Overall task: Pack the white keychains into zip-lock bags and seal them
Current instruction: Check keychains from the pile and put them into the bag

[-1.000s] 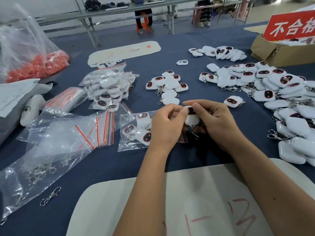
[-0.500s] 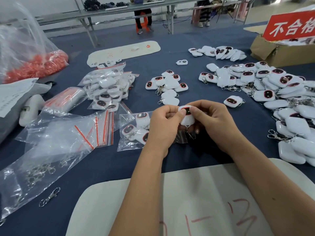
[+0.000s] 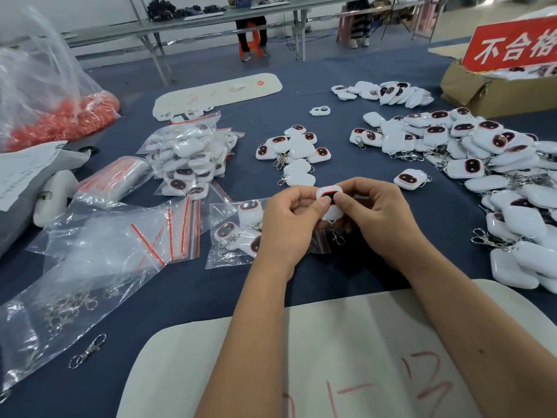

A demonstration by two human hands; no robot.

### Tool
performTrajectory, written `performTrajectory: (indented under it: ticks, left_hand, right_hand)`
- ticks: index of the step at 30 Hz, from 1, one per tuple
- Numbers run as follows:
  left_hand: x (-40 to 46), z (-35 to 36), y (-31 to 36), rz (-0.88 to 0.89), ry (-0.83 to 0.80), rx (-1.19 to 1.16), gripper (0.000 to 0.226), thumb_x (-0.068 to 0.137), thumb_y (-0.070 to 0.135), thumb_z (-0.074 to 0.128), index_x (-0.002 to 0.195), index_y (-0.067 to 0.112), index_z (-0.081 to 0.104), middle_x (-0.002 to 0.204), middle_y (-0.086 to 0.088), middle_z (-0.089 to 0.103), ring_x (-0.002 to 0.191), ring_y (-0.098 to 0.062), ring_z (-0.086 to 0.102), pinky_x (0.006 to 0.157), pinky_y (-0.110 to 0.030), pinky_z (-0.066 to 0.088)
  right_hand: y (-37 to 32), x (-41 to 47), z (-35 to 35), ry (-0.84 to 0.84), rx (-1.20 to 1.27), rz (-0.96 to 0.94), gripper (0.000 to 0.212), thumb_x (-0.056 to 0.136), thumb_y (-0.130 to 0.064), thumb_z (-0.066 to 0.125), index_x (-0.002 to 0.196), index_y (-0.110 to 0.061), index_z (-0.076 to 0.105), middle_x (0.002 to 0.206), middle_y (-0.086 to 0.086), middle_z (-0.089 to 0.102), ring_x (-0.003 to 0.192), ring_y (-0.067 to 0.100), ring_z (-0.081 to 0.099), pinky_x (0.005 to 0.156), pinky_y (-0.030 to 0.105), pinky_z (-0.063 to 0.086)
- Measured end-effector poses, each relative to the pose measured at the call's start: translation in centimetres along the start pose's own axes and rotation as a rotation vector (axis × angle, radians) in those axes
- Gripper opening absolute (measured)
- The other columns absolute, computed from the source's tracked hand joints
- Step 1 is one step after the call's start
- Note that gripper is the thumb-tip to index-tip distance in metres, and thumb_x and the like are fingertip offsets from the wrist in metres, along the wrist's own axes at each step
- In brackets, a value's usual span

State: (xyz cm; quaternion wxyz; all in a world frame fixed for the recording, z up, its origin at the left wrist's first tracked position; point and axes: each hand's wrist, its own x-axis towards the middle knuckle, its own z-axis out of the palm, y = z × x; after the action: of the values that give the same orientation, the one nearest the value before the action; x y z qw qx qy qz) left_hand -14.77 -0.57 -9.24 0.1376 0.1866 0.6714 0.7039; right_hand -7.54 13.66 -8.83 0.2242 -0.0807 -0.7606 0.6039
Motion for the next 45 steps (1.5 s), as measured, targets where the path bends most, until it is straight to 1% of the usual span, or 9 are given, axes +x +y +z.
performTrajectory:
  ticks: [7,12,16,19,25,33,36,42,45]
  left_hand:
    - [0.0,-0.2,0.0,0.013,-0.002,-0.055,0.011,0.093,0.007,0.074,0.103,0.012,0.078,0.09,-0.005,0.08,0.084,-0.016,0.077,0.075,-0.027,0.06]
    - [0.1,-0.3,0.0,0.065,0.035,-0.063,0.016,0.09,0.003,0.076,0.101,0.013,0.08,0.093,-0.002,0.08,0.086,-0.011,0.076,0.08,-0.024,0.059]
    - [0.1,-0.3,0.1,0.104,0.066,-0.05,0.019,0.088,0.001,0.077,0.105,0.008,0.08,0.096,-0.001,0.081,0.09,-0.01,0.076,0.081,-0.02,0.056]
    - [0.1,-0.4,0.2,0.083,0.109,-0.067,0.018,0.089,0.002,0.077,0.105,0.01,0.081,0.097,-0.003,0.081,0.092,-0.016,0.076,0.086,-0.031,0.061]
    - [0.0,-0.4,0.4,-0.036,0.134,-0.088,0.018,0.095,0.008,0.072,0.112,0.007,0.078,0.083,-0.006,0.08,0.067,-0.009,0.072,0.062,-0.019,0.057]
    - [-0.1,-0.3,0.6,-0.035,0.094,0.0,0.016,0.098,0.006,0.068,0.108,0.01,0.08,0.083,-0.004,0.08,0.066,-0.008,0.073,0.063,-0.018,0.057]
    - [-0.2,0.1,0.6,0.01,0.109,0.088,0.014,0.098,0.008,0.067,0.103,0.011,0.08,0.081,-0.005,0.079,0.067,-0.015,0.073,0.068,-0.029,0.062]
    - [-0.3,0.5,0.3,0.159,0.311,0.452,0.011,0.093,0.007,0.068,0.094,0.014,0.076,0.072,0.006,0.07,0.066,-0.011,0.067,0.07,-0.031,0.057]
    - [-0.6,0.8,0.6,0.199,0.35,0.584,0.006,0.09,0.014,0.072,0.085,0.016,0.069,0.072,0.005,0.065,0.069,-0.014,0.061,0.071,-0.035,0.053]
  right_hand:
    - [-0.1,-0.1,0.0,0.003,-0.026,-0.043,0.015,0.103,-0.008,0.064,0.101,-0.015,0.077,0.082,0.012,0.076,0.068,0.027,0.07,0.061,0.027,0.056]
    - [0.2,0.0,0.3,0.041,-0.099,-0.088,0.014,0.102,-0.01,0.066,0.102,-0.02,0.076,0.083,0.006,0.075,0.072,0.027,0.072,0.074,0.051,0.061]
    - [0.2,0.0,0.4,0.056,-0.102,-0.127,0.018,0.1,-0.007,0.067,0.108,-0.021,0.076,0.084,-0.006,0.074,0.072,0.024,0.068,0.073,0.038,0.06]
    - [0.0,-0.1,0.4,-0.016,-0.066,-0.098,0.02,0.1,-0.005,0.067,0.112,-0.019,0.076,0.082,-0.002,0.075,0.067,0.021,0.066,0.069,0.029,0.057]
    - [-0.1,0.0,-0.1,-0.066,0.081,-0.001,0.028,0.1,-0.003,0.066,0.125,-0.015,0.068,0.08,0.013,0.073,0.062,0.021,0.066,0.06,0.03,0.055]
    - [-0.2,0.1,-0.2,-0.088,0.11,0.054,0.024,0.091,-0.004,0.069,0.111,-0.016,0.068,0.08,0.001,0.074,0.063,0.013,0.064,0.055,0.021,0.05]
    - [-0.1,0.1,-0.1,-0.056,0.11,0.077,0.024,0.09,0.002,0.066,0.106,-0.016,0.066,0.089,0.009,0.077,0.064,0.011,0.065,0.053,0.018,0.048]
    - [-0.1,0.1,-0.1,-0.023,0.14,0.063,0.021,0.085,-0.018,0.071,0.105,-0.023,0.067,0.091,0.016,0.073,0.063,0.015,0.062,0.055,0.022,0.05]
    - [0.0,0.1,-0.2,-0.052,0.135,0.039,0.019,0.087,-0.017,0.072,0.104,-0.024,0.065,0.087,0.009,0.073,0.067,0.013,0.063,0.058,0.02,0.05]
